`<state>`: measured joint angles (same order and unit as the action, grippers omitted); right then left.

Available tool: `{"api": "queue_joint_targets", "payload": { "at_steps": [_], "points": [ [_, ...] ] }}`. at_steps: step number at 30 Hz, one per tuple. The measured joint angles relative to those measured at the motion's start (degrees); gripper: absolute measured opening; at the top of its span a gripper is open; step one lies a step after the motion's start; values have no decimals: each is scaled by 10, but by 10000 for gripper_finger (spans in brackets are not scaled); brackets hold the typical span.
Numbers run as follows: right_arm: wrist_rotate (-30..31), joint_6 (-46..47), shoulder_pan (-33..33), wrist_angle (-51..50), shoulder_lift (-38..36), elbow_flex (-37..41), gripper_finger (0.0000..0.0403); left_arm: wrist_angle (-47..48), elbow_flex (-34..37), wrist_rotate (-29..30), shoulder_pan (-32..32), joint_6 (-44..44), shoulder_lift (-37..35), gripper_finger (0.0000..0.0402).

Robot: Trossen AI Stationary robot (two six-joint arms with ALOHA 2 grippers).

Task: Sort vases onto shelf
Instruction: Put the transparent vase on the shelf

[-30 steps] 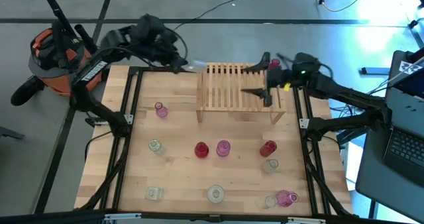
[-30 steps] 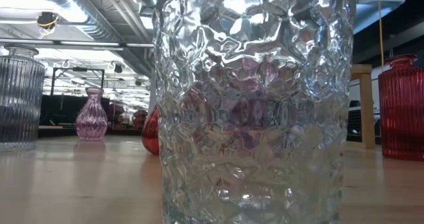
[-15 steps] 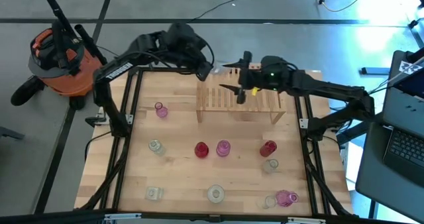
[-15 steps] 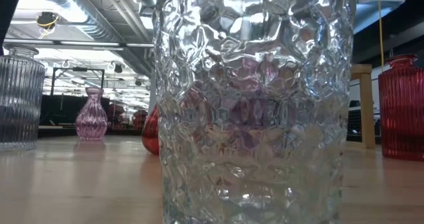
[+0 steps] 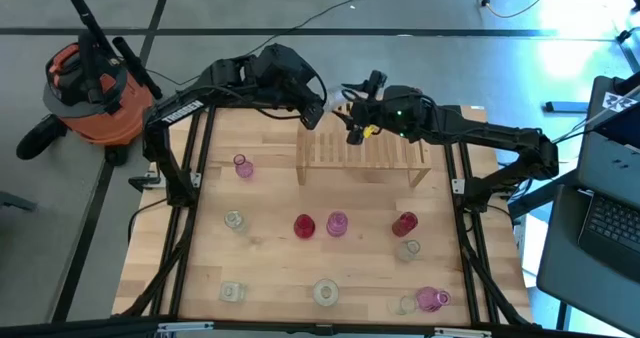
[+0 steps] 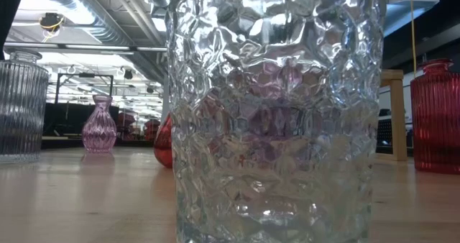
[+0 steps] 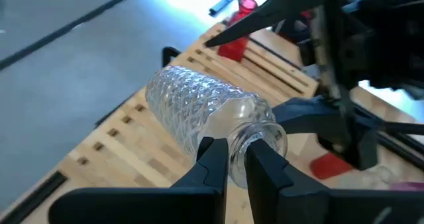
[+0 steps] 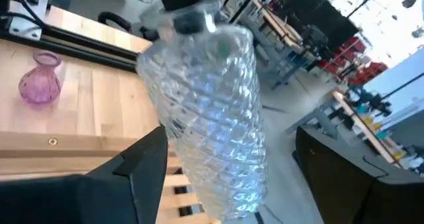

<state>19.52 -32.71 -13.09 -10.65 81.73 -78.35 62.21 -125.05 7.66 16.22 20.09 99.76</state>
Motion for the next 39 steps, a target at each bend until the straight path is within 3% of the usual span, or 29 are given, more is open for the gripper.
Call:
{"api": "queue_joint_targets", "payload": {
  "at_steps": [9,16,18,23,39],
  "points": [
    [-87,-6,-5,11,11,0,280,-7,0,-9,-1,-27,-1,22],
    [-84,10,-4,24,25,0,276,-5,0,-20,-1,-27,-1,22],
    [-75,11,-4,20,25,0,257,-5,0,-20,-1,-28,-1,22],
    [-71,0,-4,9,26,0,164,-3,0,-28,0,-25,-1,25],
    [-87,-1,-4,1,26,0,164,-3,0,-28,0,-29,-1,43]
  ]
}}
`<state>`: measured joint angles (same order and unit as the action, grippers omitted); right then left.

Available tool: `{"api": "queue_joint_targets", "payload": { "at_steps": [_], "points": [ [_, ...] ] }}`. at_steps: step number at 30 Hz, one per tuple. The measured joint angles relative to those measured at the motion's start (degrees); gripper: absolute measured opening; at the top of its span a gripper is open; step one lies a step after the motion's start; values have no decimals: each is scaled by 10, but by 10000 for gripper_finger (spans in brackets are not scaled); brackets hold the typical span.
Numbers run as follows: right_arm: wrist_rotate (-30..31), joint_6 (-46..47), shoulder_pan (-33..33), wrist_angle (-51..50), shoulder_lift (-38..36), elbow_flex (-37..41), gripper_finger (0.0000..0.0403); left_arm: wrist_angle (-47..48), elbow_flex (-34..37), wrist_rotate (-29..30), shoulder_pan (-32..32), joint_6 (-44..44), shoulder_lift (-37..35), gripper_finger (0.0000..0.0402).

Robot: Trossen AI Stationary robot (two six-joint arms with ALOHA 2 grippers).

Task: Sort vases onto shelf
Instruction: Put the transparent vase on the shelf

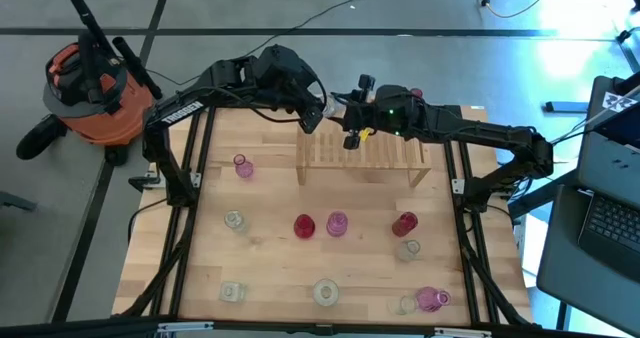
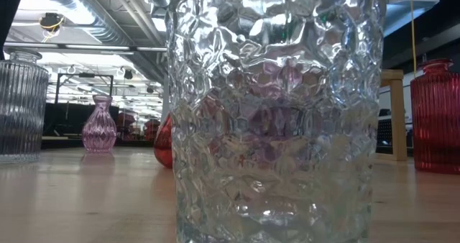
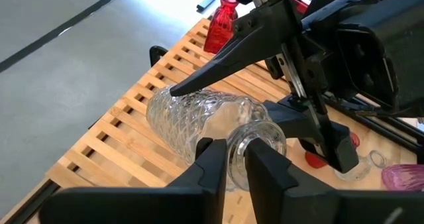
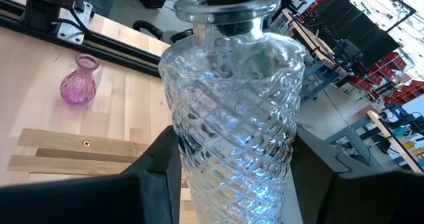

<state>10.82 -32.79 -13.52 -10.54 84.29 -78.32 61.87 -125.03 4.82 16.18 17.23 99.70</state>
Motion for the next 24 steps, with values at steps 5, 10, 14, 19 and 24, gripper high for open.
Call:
{"api": "queue_joint_targets", "payload": {
  "at_steps": [5,10,14,19,24],
  "points": [
    [-27,40,0,-9,0,0,164,1,0,-2,4,0,0,51],
    [-35,93,11,-26,0,0,164,17,0,-9,6,-34,0,52],
    [-13,110,34,-33,0,0,164,25,0,-34,6,-63,0,57],
    [13,140,56,-37,0,1,164,43,0,-35,6,-82,0,88],
    [13,179,61,-36,1,1,164,65,0,-31,10,-101,-5,129]
  ]
}}
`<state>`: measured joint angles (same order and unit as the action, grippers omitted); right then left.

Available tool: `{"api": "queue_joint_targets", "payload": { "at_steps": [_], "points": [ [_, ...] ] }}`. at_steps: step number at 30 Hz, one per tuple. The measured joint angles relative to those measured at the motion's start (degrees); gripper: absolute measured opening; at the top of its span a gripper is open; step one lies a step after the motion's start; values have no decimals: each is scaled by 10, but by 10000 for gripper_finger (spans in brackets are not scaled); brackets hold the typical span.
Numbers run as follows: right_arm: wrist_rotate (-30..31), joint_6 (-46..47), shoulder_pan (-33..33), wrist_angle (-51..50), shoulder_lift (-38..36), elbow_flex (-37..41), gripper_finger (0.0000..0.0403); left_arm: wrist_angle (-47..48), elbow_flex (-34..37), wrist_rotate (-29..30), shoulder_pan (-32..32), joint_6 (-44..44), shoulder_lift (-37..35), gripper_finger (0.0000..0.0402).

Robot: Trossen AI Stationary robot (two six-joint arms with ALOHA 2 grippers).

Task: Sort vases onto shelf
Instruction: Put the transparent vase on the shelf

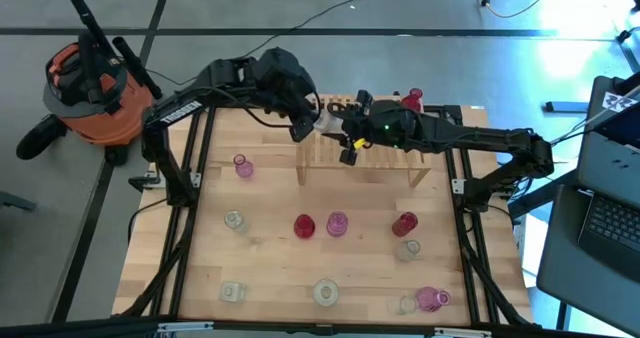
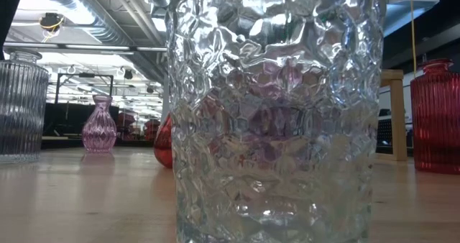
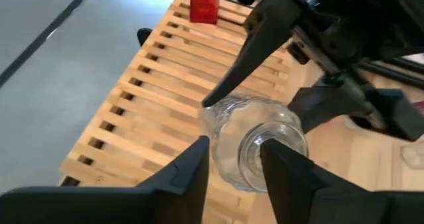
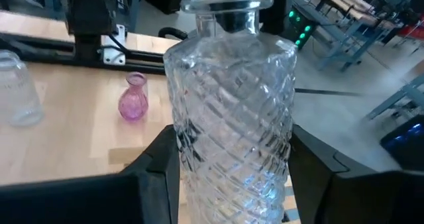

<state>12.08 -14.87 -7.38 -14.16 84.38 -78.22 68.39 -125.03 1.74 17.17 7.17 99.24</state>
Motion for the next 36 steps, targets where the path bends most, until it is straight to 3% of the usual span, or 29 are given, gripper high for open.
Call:
{"api": "queue_joint_targets", "payload": {
  "at_steps": [7,14,19,24,28,31,36],
  "points": [
    [-1,26,0,3,2,0,164,21,0,4,5,-13,-21,163],
    [4,46,7,15,28,0,164,58,0,11,23,-31,-40,171],
    [5,59,7,130,67,1,164,89,0,30,49,-33,-63,171],
    [33,117,-11,347,106,67,164,152,0,108,86,-49,-90,171],
    [100,164,-25,484,125,130,164,176,0,124,120,-62,-114,171],
    [185,170,-25,500,134,145,164,178,0,123,138,-64,-128,171],
    [264,174,-24,510,147,144,164,178,0,122,155,-81,-137,171]
  ]
}}
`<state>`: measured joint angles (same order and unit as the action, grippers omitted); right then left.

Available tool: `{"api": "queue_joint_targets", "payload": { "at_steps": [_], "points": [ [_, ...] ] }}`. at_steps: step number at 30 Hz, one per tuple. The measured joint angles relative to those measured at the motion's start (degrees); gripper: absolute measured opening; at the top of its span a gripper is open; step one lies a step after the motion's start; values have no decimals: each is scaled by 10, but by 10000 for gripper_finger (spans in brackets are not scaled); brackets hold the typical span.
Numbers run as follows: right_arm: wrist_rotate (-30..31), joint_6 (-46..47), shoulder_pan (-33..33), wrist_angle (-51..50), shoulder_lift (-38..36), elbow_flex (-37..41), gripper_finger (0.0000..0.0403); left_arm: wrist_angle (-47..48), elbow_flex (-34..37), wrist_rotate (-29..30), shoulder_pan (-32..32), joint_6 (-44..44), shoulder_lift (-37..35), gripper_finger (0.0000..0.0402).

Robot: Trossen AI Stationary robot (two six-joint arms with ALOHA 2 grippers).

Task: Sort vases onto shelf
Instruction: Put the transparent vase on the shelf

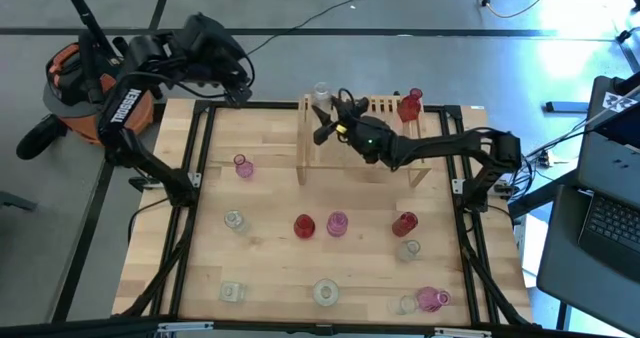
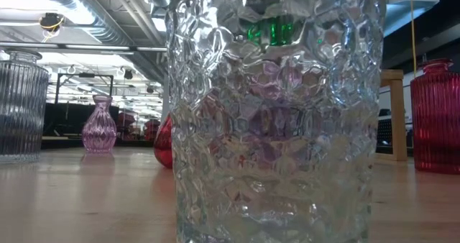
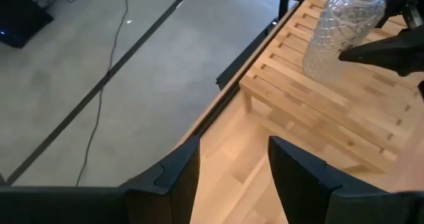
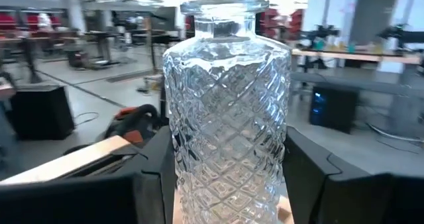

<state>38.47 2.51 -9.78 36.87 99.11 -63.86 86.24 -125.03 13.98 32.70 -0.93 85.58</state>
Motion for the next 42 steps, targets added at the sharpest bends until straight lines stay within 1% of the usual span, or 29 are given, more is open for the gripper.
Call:
{"api": "queue_joint_targets", "payload": {
  "at_steps": [5,10,14,18,24,30,38,39,42],
  "points": [
    [35,35,-4,13,31,-2,164,0,0,-3,4,-24,0,171],
    [43,35,-14,71,75,-21,164,-1,0,-17,4,-28,1,171],
    [40,27,-28,76,99,-50,164,-1,0,-17,4,-31,1,171],
    [40,0,-36,52,106,-71,164,7,0,-17,4,-39,1,171],
    [31,-4,-38,1,106,-85,164,13,0,-17,4,-43,1,171],
    [56,34,-37,-51,106,-86,164,13,0,-17,4,-53,1,171],
    [64,37,-37,-53,105,-86,164,14,0,-17,4,-53,1,171],
    [63,37,-37,-53,105,-86,172,14,0,-17,4,-53,1,171],
    [54,36,-37,-56,105,-86,235,14,0,-17,4,-53,1,171]
  ]
}}
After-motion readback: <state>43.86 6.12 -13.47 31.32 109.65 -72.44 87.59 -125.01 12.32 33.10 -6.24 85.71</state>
